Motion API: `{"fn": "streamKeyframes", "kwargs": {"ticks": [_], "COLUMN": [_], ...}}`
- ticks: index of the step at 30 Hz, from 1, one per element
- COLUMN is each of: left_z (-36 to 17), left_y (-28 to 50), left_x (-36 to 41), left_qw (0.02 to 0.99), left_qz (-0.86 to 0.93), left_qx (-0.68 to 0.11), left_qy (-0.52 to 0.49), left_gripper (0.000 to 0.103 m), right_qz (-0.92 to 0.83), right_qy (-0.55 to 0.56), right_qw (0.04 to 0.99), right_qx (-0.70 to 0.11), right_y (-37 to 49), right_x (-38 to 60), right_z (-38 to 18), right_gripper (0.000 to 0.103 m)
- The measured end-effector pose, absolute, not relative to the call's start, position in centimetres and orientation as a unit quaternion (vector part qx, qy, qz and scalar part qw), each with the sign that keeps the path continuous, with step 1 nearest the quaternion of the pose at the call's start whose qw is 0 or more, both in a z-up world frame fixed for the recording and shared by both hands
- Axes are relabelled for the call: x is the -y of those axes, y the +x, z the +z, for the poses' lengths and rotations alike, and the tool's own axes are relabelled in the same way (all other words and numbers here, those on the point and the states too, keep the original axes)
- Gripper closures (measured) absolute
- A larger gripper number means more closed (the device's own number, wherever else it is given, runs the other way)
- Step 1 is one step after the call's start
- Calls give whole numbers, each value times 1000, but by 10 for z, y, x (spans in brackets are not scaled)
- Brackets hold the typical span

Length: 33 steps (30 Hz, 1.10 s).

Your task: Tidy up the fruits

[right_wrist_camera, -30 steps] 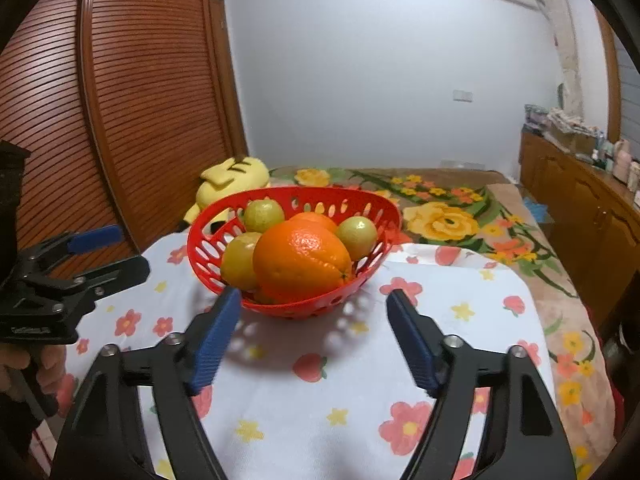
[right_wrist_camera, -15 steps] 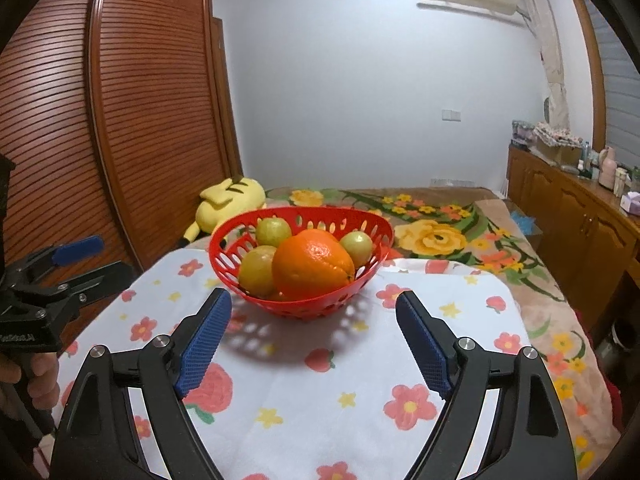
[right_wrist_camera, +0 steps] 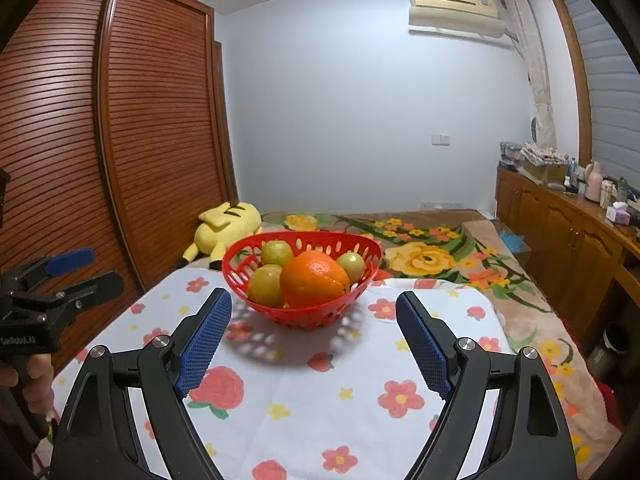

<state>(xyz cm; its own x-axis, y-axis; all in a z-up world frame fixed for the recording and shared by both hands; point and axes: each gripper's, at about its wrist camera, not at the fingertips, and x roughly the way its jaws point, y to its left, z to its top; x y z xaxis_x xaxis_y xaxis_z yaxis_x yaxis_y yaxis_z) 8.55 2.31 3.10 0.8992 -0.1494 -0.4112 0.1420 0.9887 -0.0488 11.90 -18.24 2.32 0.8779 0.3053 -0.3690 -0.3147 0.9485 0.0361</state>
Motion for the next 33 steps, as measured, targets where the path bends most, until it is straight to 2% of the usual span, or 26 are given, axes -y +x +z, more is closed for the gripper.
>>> {"fn": "streamKeyframes", "kwargs": {"ticks": [33], "left_z": [22], "left_y": [77], "left_x": [-27], "left_qw": [974], "left_qz": [-69], "left_qx": [-215], "left_qy": [-21], "left_gripper": [4], "right_qz": [150], "right_qy": [-5], "right_qw": [971], "right_qx": [-186], "right_y": [110], "right_x": [186], "right_z": [19], "right_gripper": [17]}}
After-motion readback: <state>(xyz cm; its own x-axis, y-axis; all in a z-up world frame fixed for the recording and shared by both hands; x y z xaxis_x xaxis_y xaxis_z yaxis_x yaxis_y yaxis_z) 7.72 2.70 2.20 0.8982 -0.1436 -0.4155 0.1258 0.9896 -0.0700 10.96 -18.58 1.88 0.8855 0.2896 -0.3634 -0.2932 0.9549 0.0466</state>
